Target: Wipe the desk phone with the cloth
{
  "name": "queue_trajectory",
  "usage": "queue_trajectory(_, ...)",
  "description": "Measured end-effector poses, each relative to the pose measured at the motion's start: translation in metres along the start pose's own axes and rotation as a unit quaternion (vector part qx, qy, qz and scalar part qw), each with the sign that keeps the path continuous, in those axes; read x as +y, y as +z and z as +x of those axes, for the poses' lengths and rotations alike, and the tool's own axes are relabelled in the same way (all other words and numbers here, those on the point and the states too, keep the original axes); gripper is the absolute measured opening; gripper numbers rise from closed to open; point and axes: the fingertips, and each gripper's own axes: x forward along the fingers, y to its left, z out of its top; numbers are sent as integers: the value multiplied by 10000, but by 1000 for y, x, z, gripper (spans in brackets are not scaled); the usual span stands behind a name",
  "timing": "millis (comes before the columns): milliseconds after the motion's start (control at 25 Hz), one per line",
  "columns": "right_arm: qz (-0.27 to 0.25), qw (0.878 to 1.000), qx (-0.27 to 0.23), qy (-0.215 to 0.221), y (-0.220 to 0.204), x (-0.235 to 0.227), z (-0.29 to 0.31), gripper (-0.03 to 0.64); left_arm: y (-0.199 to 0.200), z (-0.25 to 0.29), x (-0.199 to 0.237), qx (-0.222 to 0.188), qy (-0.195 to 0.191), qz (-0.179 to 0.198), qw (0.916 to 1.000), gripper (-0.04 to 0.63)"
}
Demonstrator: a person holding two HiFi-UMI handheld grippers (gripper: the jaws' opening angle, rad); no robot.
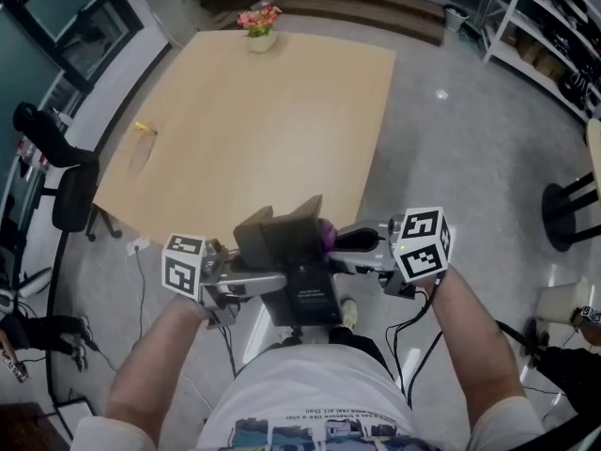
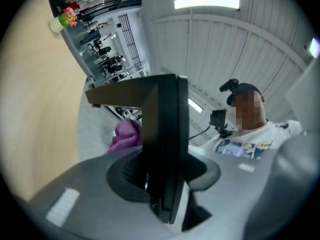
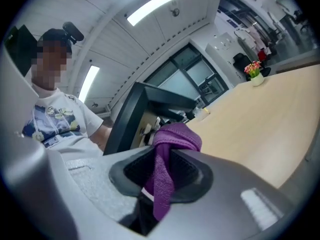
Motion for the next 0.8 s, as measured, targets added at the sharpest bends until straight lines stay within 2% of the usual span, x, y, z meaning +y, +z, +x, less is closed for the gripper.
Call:
queue_trajectory(80,25,9997,-253,-33,17,-6,6,89,-3,4,-2,74,-36,-4,10000,179)
queue_trajectory(200,64,9991,-372,175,24,-3,16,89,-7,8,-4,122,-66,8,9999,179)
queue_trajectory(320,55,9984,-247,506,16,7,26,89,-7,7,-3,126,-22,26,9999,179)
queue_trajectory(480,103,9974,10,708,-2,16,32,89,-4,-1,-3,51,9,51,10000,180)
queue_trajectory(800,184,9978,406,488,-43,20,18,89,8,-13,6,-115,183,66,9997,179)
